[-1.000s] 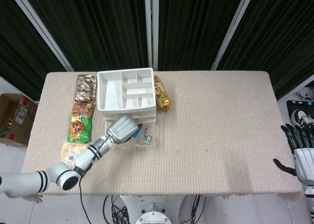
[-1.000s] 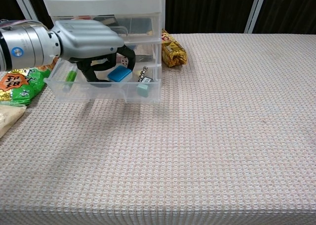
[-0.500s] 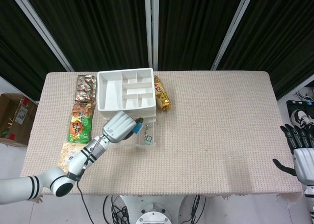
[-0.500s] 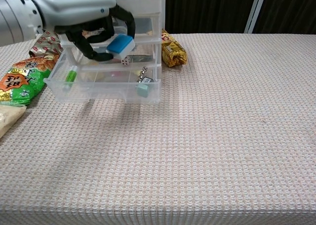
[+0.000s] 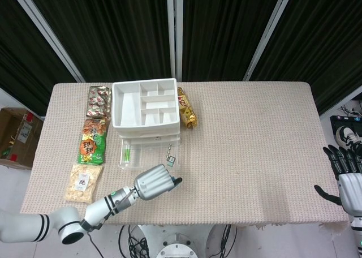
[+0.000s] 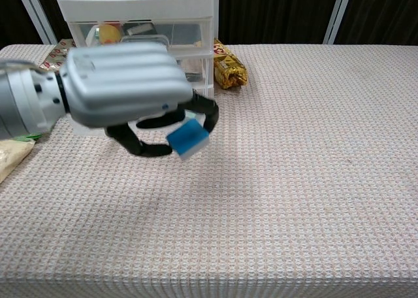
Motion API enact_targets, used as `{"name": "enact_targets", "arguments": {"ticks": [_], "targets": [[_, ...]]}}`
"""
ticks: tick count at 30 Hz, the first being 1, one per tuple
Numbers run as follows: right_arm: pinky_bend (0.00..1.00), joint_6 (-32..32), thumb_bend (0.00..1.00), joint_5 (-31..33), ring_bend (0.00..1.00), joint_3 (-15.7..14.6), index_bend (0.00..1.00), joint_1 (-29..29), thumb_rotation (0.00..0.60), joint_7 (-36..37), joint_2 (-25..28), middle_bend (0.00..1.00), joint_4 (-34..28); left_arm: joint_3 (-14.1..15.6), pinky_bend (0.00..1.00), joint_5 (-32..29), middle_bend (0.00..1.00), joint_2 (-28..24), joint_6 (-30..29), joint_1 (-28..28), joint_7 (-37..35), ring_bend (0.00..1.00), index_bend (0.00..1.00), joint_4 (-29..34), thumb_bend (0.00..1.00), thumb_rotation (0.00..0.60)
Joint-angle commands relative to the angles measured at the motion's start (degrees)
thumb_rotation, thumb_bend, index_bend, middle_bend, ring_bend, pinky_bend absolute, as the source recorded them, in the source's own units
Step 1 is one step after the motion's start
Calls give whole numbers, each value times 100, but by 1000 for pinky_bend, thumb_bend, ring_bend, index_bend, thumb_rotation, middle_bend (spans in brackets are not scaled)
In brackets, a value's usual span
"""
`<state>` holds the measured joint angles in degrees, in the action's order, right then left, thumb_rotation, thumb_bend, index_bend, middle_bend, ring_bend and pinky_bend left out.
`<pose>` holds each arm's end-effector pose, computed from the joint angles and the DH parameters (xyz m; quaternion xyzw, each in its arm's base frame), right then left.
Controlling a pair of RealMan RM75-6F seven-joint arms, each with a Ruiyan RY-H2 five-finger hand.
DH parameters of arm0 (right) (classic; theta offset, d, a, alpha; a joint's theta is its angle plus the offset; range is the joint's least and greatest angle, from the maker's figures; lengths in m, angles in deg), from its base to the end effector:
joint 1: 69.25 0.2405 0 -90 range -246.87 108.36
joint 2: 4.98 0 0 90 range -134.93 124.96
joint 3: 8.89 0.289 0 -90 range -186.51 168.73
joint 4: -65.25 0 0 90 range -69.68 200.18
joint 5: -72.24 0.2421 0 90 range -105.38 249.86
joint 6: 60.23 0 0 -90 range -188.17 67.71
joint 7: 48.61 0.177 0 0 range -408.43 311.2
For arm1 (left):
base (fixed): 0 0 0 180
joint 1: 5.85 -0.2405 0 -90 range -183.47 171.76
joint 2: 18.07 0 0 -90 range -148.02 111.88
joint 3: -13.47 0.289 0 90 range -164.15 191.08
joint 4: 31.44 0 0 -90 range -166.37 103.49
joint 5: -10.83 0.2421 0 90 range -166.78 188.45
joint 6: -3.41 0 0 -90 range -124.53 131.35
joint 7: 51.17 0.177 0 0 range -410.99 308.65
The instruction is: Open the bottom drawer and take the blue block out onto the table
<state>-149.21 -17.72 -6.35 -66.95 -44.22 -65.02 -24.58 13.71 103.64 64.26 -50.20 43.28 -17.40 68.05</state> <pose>-0.3617 -0.2023 0.1798 0.6014 -0.3559 0.3962 0.5955 -0.0691 0.2952 -0.0682 -0.8921 -0.0409 -0.3725 0.2524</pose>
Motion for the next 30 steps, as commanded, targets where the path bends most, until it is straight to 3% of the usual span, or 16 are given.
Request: {"name": "enact_targets", "arguments": {"ticks": [1, 4, 7, 13, 18, 22, 25, 30], "targets": [[0, -12, 79, -11, 0, -4, 0, -7, 600, -6, -2, 57, -6, 159, 1000, -34, 836, 190, 241, 23, 213, 941, 431, -139, 351, 600], [0, -30, 78, -23, 0, -8, 0, -18, 600, -22, -1, 57, -20, 201, 1000, -149, 827, 249, 315, -26, 314, 933, 364, -163, 322, 600], [0, -31, 79, -27, 0, -9, 0, -20, 600, -40, -5, 57, -31, 176, 1000, -199, 813, 326, 200, -115, 308, 929, 254, -175, 219, 600], [0, -86, 85, -88, 0, 4, 0, -19, 600, -73, 24, 57, -84, 36, 1000, -63, 748, 197, -452, -382, 19, 910, 188, -4, 89, 600], [0, -138, 86, -161, 0, 9, 0, -15, 600, -54, 79, 57, -123, -262, 1000, -108, 679, -452, -1790, -1023, -957, 810, 189, 423, 61, 600], [0, -99, 102, -237, 0, -4, 0, 31, 600, 141, 140, 57, -71, -527, 972, -755, 623, -1210, -2909, -1849, -1955, 720, 241, 559, 60, 600], [0, -83, 126, -319, 0, 0, 0, 91, 600, 367, 168, 57, 29, -546, 814, -1361, 556, -1640, -3292, -2390, -2152, 612, 266, 316, 60, 600], [0, -6, 144, -376, 0, -1, 0, 183, 600, 612, 146, 42, 210, -230, 323, -2102, 317, -2099, -3178, -3057, -2392, 317, 238, -172, 58, 600]]}}
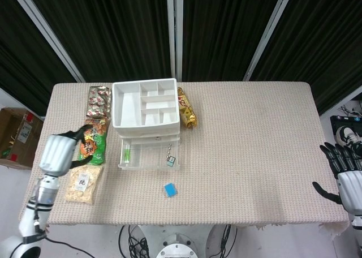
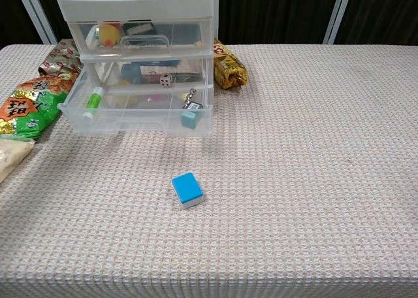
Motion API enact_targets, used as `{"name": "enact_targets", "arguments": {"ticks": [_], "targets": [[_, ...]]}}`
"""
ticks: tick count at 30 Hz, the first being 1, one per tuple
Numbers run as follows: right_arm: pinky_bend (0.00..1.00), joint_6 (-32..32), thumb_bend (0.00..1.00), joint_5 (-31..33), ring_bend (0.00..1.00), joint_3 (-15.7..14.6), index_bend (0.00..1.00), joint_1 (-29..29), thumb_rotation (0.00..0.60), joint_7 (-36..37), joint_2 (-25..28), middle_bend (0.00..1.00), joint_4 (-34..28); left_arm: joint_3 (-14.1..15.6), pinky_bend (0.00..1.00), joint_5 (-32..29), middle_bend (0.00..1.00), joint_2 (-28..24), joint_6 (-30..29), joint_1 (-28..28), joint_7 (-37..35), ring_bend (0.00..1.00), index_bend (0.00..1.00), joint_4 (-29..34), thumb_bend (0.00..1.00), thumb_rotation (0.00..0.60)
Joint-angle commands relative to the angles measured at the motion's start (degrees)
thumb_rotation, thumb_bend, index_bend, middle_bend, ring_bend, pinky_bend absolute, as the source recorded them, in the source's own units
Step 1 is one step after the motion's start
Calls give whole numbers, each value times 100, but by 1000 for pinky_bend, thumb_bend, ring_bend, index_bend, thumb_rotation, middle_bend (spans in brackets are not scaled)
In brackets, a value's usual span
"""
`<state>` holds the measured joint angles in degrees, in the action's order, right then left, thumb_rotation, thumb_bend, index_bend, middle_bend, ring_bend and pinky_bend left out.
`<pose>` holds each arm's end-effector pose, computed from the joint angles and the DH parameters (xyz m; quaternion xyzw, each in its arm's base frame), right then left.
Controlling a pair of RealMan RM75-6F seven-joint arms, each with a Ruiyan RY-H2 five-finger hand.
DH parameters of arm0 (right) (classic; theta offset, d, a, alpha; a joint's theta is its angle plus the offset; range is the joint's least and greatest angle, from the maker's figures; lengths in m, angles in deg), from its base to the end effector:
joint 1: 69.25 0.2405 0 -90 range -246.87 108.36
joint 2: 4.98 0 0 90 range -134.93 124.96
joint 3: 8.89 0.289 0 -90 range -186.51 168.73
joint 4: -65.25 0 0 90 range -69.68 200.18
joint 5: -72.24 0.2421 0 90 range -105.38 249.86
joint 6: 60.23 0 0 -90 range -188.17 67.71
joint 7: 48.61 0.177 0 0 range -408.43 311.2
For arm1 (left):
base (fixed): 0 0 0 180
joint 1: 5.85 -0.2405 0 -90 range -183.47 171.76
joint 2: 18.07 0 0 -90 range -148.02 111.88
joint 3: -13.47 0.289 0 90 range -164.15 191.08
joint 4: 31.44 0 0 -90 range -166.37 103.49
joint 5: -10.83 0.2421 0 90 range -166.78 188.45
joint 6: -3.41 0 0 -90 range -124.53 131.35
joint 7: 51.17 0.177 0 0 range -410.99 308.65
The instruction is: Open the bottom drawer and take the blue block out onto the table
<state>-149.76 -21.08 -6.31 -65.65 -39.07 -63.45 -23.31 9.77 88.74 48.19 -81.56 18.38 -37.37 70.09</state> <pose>-0.3535 -0.2101 0.1887 0.6154 -0.3482 0.4253 0.5648 -0.2421 0.3160 0.1235 -0.6301 -0.3080 -0.4478 0.5546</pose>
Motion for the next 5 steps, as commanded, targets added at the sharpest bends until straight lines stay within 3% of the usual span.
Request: {"name": "enact_targets", "arguments": {"ticks": [1, 5], "targets": [[0, 61, 147, -59, 0, -14, 0, 66, 600, 139, -21, 36, 105, 231, 284, -660, 291, -528, -36, -684, -490, 290, 232, -435, 57, 600], [0, 24, 151, -181, 0, -57, 0, 93, 600, 257, -103, 30, 173, 502, 268, -482, 280, -458, -347, -1218, -834, 275, 229, -607, 54, 600]]}}
